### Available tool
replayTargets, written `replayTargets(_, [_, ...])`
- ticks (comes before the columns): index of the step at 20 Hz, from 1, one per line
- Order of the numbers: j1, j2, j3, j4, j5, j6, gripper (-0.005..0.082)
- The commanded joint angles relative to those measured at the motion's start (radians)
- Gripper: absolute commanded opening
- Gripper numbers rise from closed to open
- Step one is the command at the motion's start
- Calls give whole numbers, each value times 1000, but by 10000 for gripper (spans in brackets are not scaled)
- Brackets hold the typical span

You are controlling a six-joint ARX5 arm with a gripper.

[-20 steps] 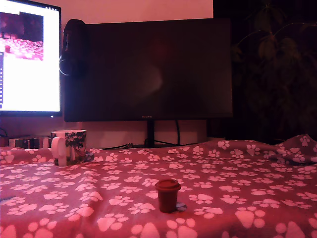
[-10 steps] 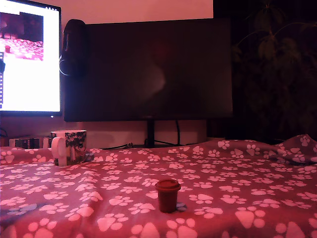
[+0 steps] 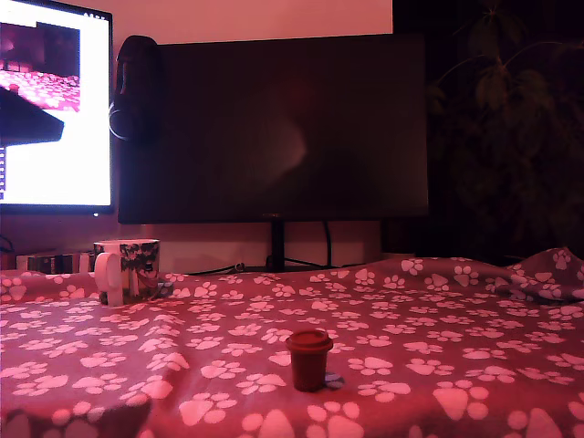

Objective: Pick up the coffee capsules on the table and drop them inside the coffee cup

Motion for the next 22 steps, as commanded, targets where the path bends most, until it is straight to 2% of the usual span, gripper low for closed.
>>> replayTargets(1, [-21,5,-39,11,1,11,-21])
replayTargets(6, [-86,5,-50,-19,23,24,-21])
replayTargets(10, [-105,5,-50,-48,27,24,-8])
replayTargets(11, [-105,5,-50,-48,27,24,33])
replayTargets(12, [-105,5,-50,-48,26,24,127])
replayTargets(14, [-105,5,-50,-41,3,20,399])
replayTargets(15, [-105,5,-50,-43,-19,-1,521])
replayTargets(16, [-105,5,-50,-50,-30,-3,592])
replayTargets(19, [-105,5,-50,-58,-58,0,607])
replayTargets(22, [-105,5,-55,-67,-60,5,607])
